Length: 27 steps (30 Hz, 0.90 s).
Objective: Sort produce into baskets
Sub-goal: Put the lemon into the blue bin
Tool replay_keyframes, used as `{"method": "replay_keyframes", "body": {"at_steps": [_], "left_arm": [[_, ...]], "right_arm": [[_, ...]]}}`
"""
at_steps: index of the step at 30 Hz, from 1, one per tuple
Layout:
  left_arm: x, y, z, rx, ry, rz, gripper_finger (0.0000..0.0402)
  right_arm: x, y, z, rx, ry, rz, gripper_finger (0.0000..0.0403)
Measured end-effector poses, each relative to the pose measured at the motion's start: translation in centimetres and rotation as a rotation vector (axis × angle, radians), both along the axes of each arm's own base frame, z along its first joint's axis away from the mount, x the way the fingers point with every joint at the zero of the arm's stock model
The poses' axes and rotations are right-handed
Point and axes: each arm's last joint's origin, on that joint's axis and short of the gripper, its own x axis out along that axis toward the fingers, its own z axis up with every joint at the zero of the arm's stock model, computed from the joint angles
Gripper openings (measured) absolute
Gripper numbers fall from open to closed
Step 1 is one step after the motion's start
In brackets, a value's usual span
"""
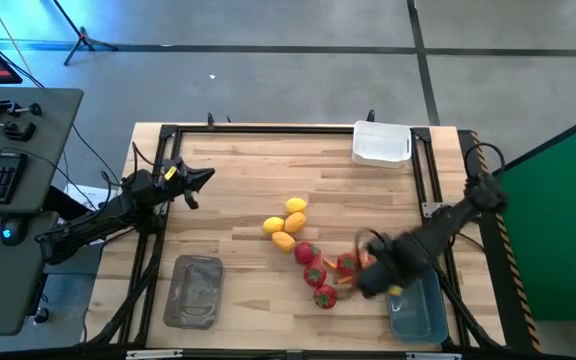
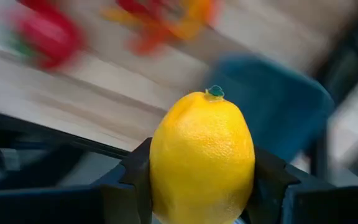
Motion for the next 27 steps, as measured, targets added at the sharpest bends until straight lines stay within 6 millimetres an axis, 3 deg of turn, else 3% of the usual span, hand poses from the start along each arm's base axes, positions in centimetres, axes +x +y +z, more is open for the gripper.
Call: {"method": "replay_keyframes", "body": {"at_steps": [5, 11, 19, 27], "left_arm": [[-0.1, 0.2, -0.2, 0.008, 0.027, 0.069, 0.0], [-0.1, 0.2, -0.2, 0.079, 0.065, 0.077, 0.0], [-0.1, 0.2, -0.2, 0.071, 0.061, 0.077, 0.0], [0.1, 0.3, -0.5, 0.022, 0.077, 0.08, 0.0]], "right_arm": [[-3.8, 0.7, -3.0, -0.02, 0.041, 0.097, 0.0162], [-6.7, -0.1, -7.6, 0.034, -0.006, 0.313, 0.0162], [-7.8, -1.1, -12.2, 0.088, -0.061, 0.449, 0.0162], [-8.4, -1.7, -13.7, 0.084, -0.032, 0.461, 0.0192]]}}
